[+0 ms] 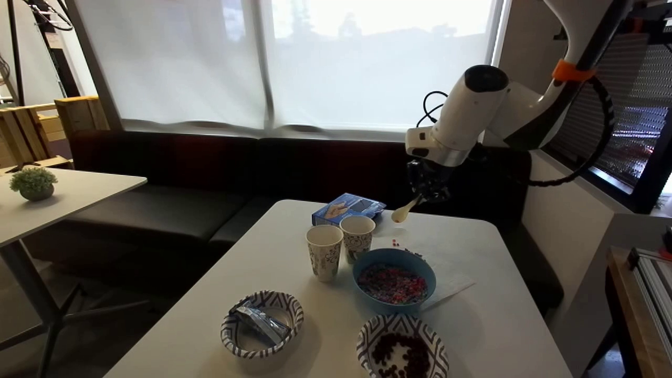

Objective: Transfer a spoonful of contents from the blue bowl onto the paper towel

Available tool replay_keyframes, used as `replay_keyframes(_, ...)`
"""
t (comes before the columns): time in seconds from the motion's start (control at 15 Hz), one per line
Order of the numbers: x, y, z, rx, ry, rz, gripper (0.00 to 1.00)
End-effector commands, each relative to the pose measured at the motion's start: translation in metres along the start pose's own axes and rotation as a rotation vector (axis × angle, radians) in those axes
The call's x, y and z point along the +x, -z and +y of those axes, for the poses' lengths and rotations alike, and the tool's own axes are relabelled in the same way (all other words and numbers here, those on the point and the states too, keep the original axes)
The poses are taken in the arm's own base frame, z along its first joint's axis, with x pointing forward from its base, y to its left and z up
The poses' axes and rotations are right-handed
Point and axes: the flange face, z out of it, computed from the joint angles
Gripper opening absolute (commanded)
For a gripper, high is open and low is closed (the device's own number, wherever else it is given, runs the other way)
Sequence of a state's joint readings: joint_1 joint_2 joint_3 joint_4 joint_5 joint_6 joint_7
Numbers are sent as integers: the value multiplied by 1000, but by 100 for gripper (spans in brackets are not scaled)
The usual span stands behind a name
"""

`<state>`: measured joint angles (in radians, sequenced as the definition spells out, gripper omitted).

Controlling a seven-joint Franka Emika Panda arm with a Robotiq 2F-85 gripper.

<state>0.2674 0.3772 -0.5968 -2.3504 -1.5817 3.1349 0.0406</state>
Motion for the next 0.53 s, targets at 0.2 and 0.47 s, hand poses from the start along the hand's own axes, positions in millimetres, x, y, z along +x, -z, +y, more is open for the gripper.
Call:
replay_keyframes(0.2,33,13,-15,-132,164,-50,3)
replay_keyframes(0.47,34,0,-43,-173,182,-116,3)
